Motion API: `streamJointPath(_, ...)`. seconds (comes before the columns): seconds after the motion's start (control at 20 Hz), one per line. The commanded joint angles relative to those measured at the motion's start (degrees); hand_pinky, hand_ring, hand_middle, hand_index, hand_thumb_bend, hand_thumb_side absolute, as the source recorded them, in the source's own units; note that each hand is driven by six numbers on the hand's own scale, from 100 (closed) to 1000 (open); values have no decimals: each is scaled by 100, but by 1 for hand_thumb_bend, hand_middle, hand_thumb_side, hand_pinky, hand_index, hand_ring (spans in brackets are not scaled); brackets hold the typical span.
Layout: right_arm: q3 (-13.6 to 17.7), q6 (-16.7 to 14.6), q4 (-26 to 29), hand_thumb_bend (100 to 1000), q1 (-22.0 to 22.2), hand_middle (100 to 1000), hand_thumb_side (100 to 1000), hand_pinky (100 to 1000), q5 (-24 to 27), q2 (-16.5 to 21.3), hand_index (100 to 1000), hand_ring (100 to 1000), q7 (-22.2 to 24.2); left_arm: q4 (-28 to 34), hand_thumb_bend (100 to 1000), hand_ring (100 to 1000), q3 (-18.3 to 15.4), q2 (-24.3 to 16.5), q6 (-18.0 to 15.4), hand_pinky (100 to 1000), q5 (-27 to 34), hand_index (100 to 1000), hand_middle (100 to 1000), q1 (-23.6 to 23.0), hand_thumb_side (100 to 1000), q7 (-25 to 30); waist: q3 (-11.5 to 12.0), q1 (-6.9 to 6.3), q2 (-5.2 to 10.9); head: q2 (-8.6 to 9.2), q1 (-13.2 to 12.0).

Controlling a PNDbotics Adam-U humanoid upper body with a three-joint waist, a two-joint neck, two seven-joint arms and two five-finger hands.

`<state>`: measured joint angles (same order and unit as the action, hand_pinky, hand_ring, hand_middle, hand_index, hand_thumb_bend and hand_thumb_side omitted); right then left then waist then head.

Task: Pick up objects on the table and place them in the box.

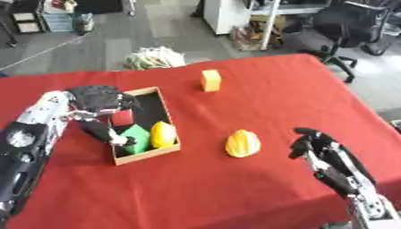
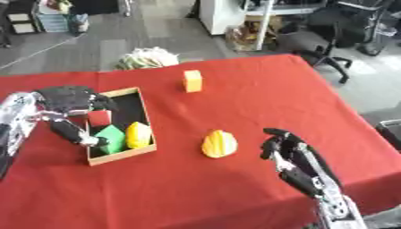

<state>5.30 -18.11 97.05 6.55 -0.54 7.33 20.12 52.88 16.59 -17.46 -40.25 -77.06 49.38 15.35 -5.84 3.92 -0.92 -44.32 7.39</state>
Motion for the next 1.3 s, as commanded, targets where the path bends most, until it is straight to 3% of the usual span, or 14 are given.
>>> streamJointPath(0.05, 41, -15, 69, 100, -52, 556, 393, 592, 9, 91, 824, 545, -5, 361, 576, 853, 5, -261, -18, 901, 179, 952, 899, 133, 1000, -76, 13, -17, 59, 20, 27)
streamJointPath(0.1, 44, -18, 71, 100, -52, 556, 392, 592, 9, 93, 824, 545, -5, 446, 533, 846, 21, -311, -32, 893, 249, 950, 892, 126, 1000, -71, 18, -18, 61, 20, 34)
streamJointPath(0.2, 60, -33, 83, 100, -75, 557, 385, 592, 9, 131, 824, 546, -12, 683, 324, 799, -14, -457, -55, 845, 693, 935, 844, 35, 821, -168, 34, -23, 63, 20, 69)
streamJointPath(0.35, 42, -138, 126, 100, -243, 560, 416, 597, 72, 466, 829, 549, 10, 1185, 101, 763, -54, -793, -7, 810, 2000, 928, 803, -233, 735, -268, 88, -34, 68, 20, 129)
streamJointPath(0.55, -162, -641, 113, 100, -638, 587, 359, 625, 176, 1571, 855, 575, 286, 2295, 100, 726, -3, -1431, 323, 767, 4687, 921, 762, -1028, 795, 63, 178, -45, 54, 20, 212)
streamJointPath(0.7, -381, -1230, -193, 100, -912, 634, 224, 658, 64, 2490, 895, 618, 609, 3402, 100, 683, -132, -1842, 1047, 720, 6642, 908, 720, -1845, 818, 642, 240, -33, 37, 20, 295)
streamJointPath(0.85, -647, -1681, -773, 100, -1206, 693, 199, 693, -226, 3210, 931, 685, 887, 4340, 100, 655, -447, -1941, 1864, 691, 8006, 897, 691, -2658, 824, 1095, 327, -10, 30, 20, 391)
streamJointPath(1.05, -988, -2087, -1545, 100, -1674, 760, 239, 741, -897, 3737, 967, 772, 1060, 5071, 100, 647, -819, -1717, 2605, 681, 8802, 896, 686, -3418, 847, 1323, 451, 16, 31, 20, 506)
streamJointPath(1.3, -1391, -2586, -2273, 100, -2276, 830, 293, 804, -2139, 3760, 999, 864, 1185, 5443, 100, 638, -1043, -1379, 3053, 672, 8900, 890, 676, -4024, 881, 1444, 568, 36, 29, 20, 594)
